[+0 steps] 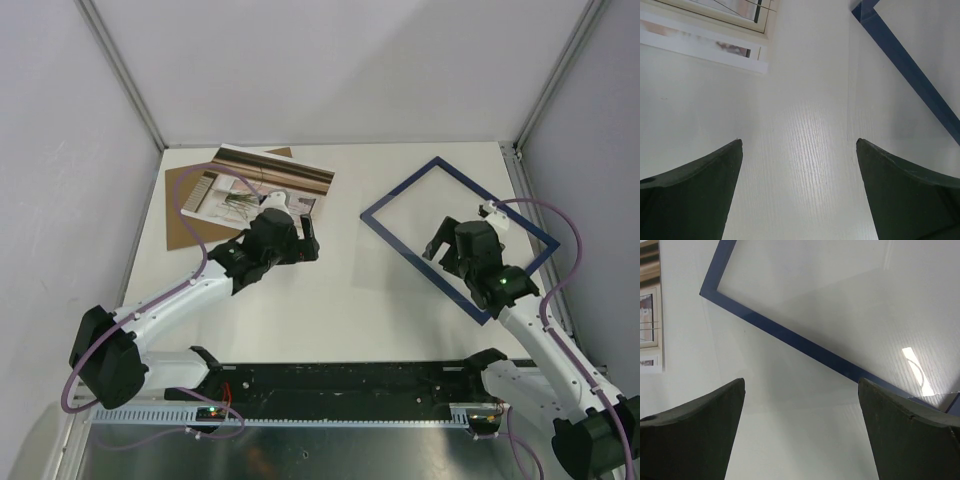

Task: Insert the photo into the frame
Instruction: Pick up the glass panel at the center of the board.

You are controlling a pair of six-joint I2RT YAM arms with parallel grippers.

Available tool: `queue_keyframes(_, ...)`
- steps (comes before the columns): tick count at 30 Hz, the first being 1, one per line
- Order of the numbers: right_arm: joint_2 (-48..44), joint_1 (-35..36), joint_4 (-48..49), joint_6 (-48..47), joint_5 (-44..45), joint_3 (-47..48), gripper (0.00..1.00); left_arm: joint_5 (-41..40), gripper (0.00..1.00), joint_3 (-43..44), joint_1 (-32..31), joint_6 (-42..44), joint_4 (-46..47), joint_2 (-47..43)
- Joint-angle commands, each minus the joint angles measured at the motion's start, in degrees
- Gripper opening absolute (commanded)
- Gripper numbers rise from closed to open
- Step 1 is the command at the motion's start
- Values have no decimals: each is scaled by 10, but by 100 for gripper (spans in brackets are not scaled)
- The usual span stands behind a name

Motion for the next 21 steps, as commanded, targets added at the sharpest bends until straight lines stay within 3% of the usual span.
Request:
queue_keyframes(1,-3,-9,10,-11,-2,0,99,15,100,22,-1,33,12,-3)
queue_keyframes(11,-38,-49,-8,-17,-28,5,99,-42,100,52,-91,98,34,45)
queue_keyframes(21,-34,-150,-82,-21,-56,61,99,-216,100,183,-285,331,105,271)
